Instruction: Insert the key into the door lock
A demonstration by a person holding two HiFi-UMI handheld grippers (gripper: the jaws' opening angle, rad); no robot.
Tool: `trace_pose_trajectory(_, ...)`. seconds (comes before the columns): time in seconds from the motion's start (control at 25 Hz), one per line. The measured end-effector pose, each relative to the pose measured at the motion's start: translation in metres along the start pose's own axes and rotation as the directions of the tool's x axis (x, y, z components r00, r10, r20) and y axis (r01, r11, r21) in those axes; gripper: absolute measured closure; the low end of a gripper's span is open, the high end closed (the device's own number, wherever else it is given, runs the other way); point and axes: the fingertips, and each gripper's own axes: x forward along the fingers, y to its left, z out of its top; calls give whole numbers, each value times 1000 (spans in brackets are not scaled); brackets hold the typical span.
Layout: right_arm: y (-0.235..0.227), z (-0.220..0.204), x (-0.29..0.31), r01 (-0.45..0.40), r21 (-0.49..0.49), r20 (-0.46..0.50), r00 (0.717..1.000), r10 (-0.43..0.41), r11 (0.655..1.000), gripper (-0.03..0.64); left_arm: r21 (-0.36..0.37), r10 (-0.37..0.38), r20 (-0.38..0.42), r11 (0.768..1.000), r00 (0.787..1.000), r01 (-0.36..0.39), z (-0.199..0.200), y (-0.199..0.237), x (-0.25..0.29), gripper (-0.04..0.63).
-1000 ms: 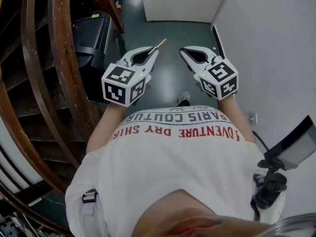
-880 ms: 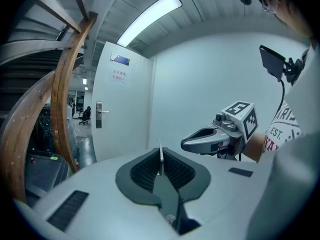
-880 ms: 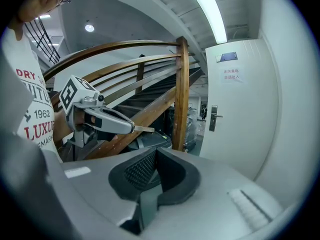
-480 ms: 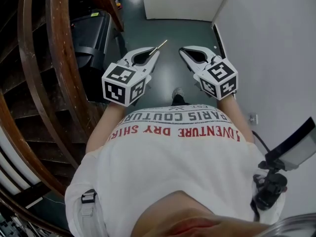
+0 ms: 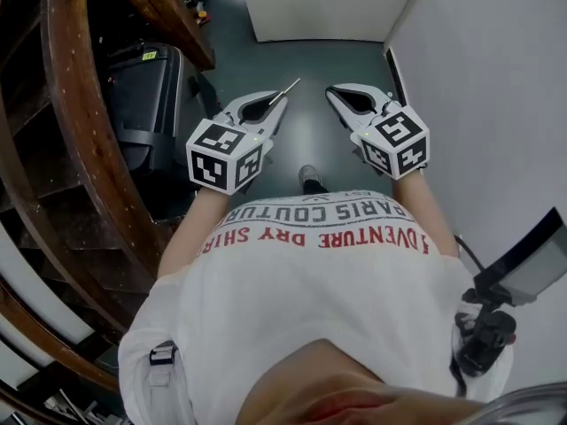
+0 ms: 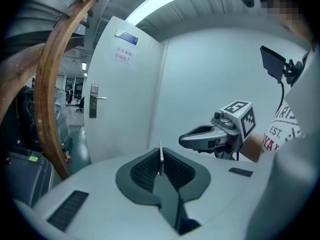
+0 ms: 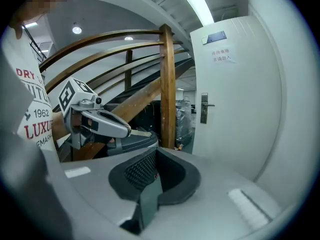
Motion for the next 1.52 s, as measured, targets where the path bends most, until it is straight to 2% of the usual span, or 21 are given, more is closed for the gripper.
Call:
trace_pose_trajectory(0.2,-95,8,33,15,-3,-8,1000,-15,1000,614,12,13,-7,1000,1000,-13,45,46,83,572)
trace_pose_trajectory(0.36,-153,32,45,19,-20,10,1000,-19,1000,614,21,45,26,999,999,-45,85,71,118,572)
trace_pose_trajectory(0.72,-204,57,118,-36,-45,14,999,37,998,614,-44,108,34,993,994,-106,107,153,151,572)
trace_pose_trajectory(0.88,-239,68,170,-38,-50,-12,999,38,998,614,-71,103,36,992,994,-100,119,213,184,572)
trace_pose_trajectory(1.12,-322,104,255,6,-51,-39,999,-8,999,614,-124,82,44,989,996,-76,155,322,251,572)
trace_pose_trajectory(1.32,-368,131,310,36,-50,-17,999,-36,998,614,-110,72,56,992,996,-66,186,388,284,572)
trace_pose_trajectory(1.52,-390,135,345,30,-39,-13,999,-31,999,614,-88,68,48,994,997,-63,201,423,306,572)
